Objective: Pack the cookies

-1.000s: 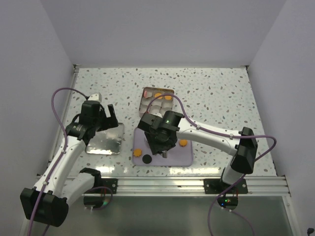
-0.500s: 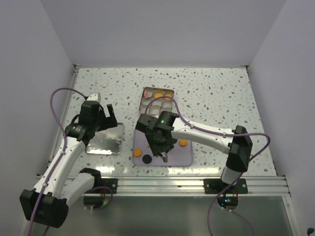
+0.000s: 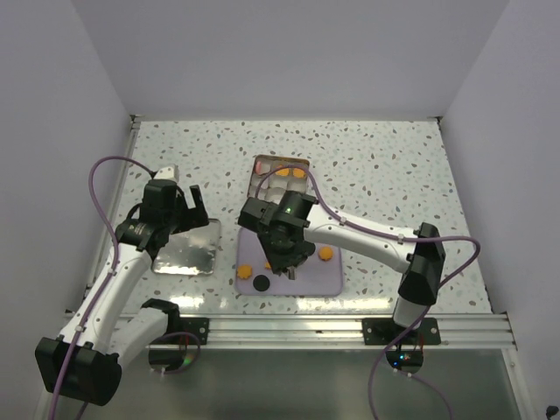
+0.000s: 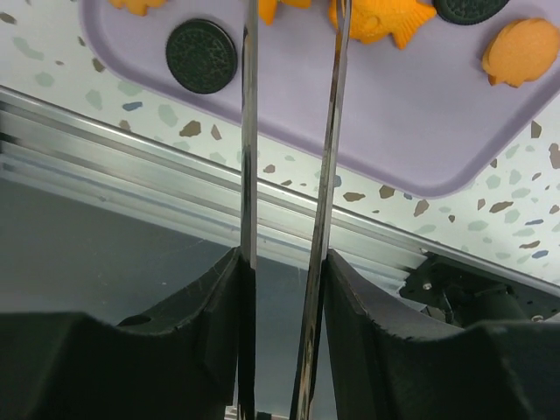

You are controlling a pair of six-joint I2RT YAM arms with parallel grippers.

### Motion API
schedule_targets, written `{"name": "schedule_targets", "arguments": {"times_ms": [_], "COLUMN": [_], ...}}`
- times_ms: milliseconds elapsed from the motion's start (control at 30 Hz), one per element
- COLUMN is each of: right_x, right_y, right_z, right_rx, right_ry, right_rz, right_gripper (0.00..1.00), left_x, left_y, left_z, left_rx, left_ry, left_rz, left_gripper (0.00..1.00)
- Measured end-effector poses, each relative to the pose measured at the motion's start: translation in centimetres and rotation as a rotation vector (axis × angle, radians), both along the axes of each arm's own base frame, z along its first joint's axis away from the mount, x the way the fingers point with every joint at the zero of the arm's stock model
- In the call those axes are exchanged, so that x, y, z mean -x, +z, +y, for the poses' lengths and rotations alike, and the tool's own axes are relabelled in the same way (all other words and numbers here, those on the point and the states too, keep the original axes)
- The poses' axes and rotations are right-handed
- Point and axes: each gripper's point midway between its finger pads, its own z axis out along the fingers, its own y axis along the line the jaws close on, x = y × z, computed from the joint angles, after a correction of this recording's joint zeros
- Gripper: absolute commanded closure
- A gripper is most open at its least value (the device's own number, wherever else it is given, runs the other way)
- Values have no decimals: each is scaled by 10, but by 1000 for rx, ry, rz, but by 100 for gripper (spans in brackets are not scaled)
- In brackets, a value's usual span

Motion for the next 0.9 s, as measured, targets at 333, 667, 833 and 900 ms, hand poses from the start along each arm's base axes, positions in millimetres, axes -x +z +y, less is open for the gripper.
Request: {"name": "schedule_targets", "arguments": {"times_ms": [333, 667, 833, 900], "right_x": [-51, -186, -212, -209], "right_y": [50, 99, 92, 84], "right_z": [45, 31, 31, 34], "right_rx": [-138, -262, -268, -264], "right_ry": [-28, -240, -254, -247], "right_rz": [-157, -322, -326, -297], "right_gripper": [68, 68, 68, 68], "left_x": [0, 0, 0, 0], "left_y": [0, 0, 0, -1], "left_z": [0, 0, 0, 0], "left_rx": [0, 0, 0, 0], "left_ry": [0, 0, 0, 0], "left_rz": [0, 0, 1, 2], "left_gripper": [0, 0, 0, 0]}}
